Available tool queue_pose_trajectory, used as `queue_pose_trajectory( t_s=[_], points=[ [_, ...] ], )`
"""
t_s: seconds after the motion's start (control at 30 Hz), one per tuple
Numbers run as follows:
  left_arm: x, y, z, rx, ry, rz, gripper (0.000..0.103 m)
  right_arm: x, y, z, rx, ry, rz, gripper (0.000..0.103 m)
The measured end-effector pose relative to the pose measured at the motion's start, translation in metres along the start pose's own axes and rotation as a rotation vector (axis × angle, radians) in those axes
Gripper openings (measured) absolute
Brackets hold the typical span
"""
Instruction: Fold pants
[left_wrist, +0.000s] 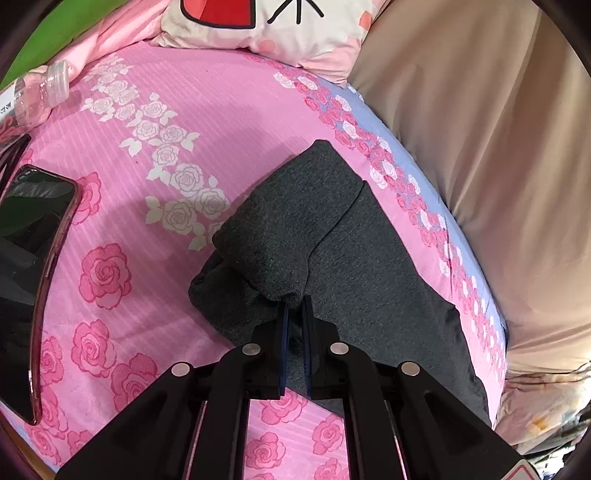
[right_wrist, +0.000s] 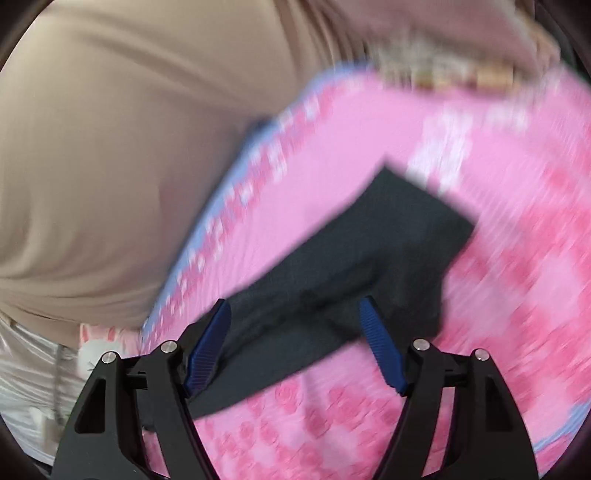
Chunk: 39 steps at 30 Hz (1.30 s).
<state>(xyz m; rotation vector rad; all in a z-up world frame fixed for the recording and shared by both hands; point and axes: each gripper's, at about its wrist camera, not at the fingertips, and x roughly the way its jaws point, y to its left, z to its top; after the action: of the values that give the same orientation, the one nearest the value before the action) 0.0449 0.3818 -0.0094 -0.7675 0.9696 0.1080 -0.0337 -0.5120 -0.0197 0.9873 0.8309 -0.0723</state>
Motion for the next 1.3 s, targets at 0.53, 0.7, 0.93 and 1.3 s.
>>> queue_pose_trajectory(
  t_s=[0.53, 0.7, 0.93, 1.3],
  points=[
    [0.001, -0.001, 0.008, 0.066, 0.047, 0.026, 0.005, -0.008, -0.022, 0.035, -0.185, -0.119, -0.042, 0.003],
    [0.008, 0.017, -0.002, 0.025, 0.050, -0.007, 0.006, 0.004, -0.055, 0.023, -0.140, -0.072, -0.047, 0.009],
    [0.009, 0.004, -0.005, 0.091, 0.029, 0.065, 0.007, 0.012, -0.042, 0.035, -0.188, -0.124, -0.105, 0.005],
    [-0.078, -0.058, -0.036, 0.259, -0.340, 0.357, 0.020, -0.028, -0.029, -0.001, -0.282, -0.356, -0.351, 0.010]
  ],
)
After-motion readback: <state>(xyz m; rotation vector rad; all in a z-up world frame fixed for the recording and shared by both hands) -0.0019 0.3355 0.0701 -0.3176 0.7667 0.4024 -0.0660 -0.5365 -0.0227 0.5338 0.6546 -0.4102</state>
